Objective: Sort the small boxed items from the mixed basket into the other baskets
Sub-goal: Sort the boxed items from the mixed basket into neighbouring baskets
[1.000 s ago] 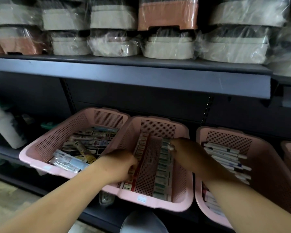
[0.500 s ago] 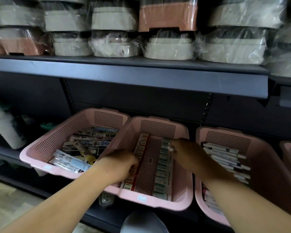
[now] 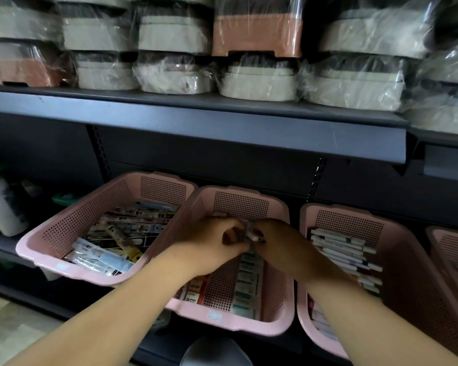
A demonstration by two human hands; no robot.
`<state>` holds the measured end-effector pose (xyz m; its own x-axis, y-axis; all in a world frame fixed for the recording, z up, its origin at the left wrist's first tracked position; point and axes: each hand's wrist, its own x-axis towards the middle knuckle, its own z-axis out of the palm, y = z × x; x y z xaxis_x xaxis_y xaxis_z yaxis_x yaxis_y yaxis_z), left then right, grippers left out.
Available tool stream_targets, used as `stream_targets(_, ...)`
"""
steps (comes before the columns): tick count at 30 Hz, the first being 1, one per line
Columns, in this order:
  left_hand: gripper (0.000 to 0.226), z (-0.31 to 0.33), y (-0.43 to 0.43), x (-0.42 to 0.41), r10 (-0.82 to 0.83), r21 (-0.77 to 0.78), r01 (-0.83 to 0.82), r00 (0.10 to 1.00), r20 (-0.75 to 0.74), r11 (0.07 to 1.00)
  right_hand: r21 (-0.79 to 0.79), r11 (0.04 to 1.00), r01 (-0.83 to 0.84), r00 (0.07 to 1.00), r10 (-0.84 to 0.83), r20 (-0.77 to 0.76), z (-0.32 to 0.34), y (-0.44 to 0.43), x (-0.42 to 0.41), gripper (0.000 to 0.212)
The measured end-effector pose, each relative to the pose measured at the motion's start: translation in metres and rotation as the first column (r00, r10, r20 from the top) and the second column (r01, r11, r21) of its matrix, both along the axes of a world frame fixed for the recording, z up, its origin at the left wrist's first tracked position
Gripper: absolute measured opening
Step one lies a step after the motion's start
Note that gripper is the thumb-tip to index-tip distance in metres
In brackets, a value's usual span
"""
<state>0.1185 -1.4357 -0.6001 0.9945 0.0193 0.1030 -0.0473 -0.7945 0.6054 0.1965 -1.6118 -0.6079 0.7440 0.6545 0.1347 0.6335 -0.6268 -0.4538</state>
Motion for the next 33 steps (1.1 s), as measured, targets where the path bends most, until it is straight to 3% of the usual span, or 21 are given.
stream_targets(5,0.009,0.0,-0.016,0.01,0.043,-0.141,-0.035,0.998,0.053,0.989,0.001,1.0,0.022,0.998,-0.022,0.054,0.006,-0.005,-0.001,0.012)
stream_targets(13,0.01,0.018,-0.015,-0.001,0.111,-0.088,-0.092,0.964,0.243,0.992,0.154,0.979,0.134,0.99,-0.138,0.014,0.017,-0.03,0.003,0.017)
stream_targets(16,0.012,0.019,-0.023,0.0,0.097,-0.028,-0.093,0.961,0.258,0.995,0.295,0.953,0.07,0.981,-0.012,-0.195,0.023,-0.022,-0.001,0.011)
stream_targets(18,0.018,0.013,-0.026,0.006,0.07,0.02,-0.078,0.957,0.283,0.997,0.432,0.893,0.125,0.919,0.059,-0.389,0.027,-0.019,-0.002,0.019)
stream_targets(19,0.021,0.01,-0.027,0.009,0.064,0.036,-0.078,0.955,0.289,0.996,0.443,0.886,0.135,0.908,0.068,-0.413,0.028,-0.02,-0.002,0.022)
stream_targets(23,0.024,0.002,-0.032,0.013,0.014,0.122,-0.055,0.947,0.321,0.991,0.277,0.958,0.082,0.969,-0.012,-0.246,0.024,-0.022,0.005,0.013)
stream_targets(25,0.024,-0.001,-0.03,0.015,-0.002,0.046,-0.009,0.973,0.232,0.999,0.269,0.96,0.081,0.978,-0.025,-0.207,0.022,-0.025,0.007,0.018)
stream_targets(27,0.014,-0.002,-0.026,0.019,0.008,-0.218,0.021,0.991,0.133,0.976,0.355,0.932,0.077,0.976,0.003,-0.218,0.021,-0.031,0.01,0.016)
stream_targets(29,0.007,0.0,-0.021,0.024,-0.006,-0.448,0.014,1.0,0.02,0.894,0.44,0.895,0.079,0.967,0.038,-0.252,0.02,-0.035,0.011,0.015)
stream_targets(33,0.014,0.0,-0.018,0.03,-0.074,-0.488,0.035,0.995,-0.062,0.872,0.467,0.881,0.078,0.965,0.052,-0.259,0.015,-0.036,0.016,0.014)
